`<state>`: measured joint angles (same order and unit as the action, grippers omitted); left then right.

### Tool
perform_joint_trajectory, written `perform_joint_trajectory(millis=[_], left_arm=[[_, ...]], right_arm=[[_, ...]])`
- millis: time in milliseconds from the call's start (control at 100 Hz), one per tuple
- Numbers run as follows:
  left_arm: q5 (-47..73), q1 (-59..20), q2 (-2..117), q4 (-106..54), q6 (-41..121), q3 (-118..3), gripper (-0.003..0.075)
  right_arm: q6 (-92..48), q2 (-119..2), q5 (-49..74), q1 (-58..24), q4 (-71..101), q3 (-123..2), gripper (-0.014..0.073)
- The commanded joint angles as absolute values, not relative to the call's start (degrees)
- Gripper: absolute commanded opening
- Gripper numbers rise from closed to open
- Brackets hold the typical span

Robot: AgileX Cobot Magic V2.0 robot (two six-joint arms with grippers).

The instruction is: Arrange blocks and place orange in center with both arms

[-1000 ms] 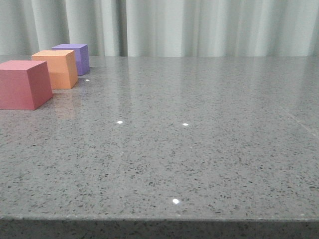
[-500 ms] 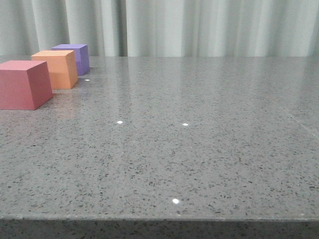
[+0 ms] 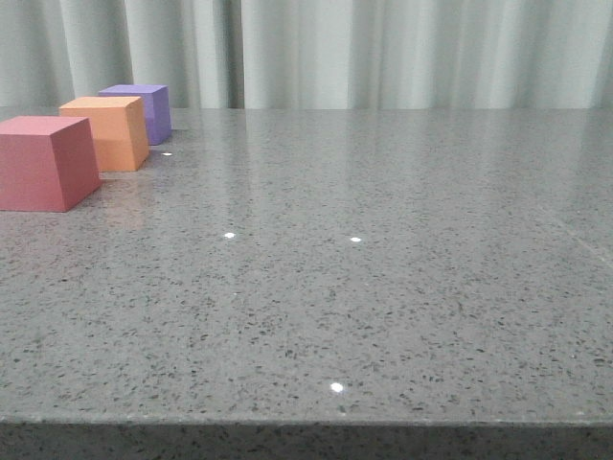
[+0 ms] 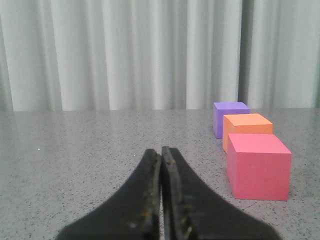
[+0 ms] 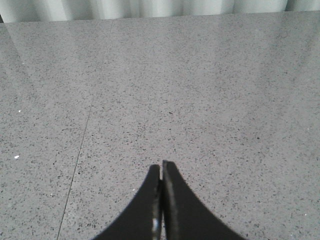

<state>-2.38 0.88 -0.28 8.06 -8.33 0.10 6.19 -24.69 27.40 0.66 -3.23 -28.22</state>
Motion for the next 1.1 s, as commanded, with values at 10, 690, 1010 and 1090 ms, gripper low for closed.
perform_joint_trajectory(millis=[10,690,1010,1090], left_arm=[[-7.07,0.99,-2.01,8.08,-8.26,2.63,-0.0019],[-7.07,0.99,-2.01,8.08,-8.26,2.63,-0.0019],[-7.07,0.99,-2.01,8.08,-8.26,2.63,-0.0019],[-7.07,0.99,-2.01,8.08,-8.26,2.63,-0.0019]], right_arm=[[5.72,-24.89,22.69,0.97,-3.38,-29.78,-0.0067],[5.72,-21.02,17.69,0.97,-3.13,-28.09,-0.0067],[5.72,-6.36,4.93,0.97,-2.18,-13.25,-0.0067],[5.72,-2.78,2.99,0.97,-1.78,-9.56,-0.0067]])
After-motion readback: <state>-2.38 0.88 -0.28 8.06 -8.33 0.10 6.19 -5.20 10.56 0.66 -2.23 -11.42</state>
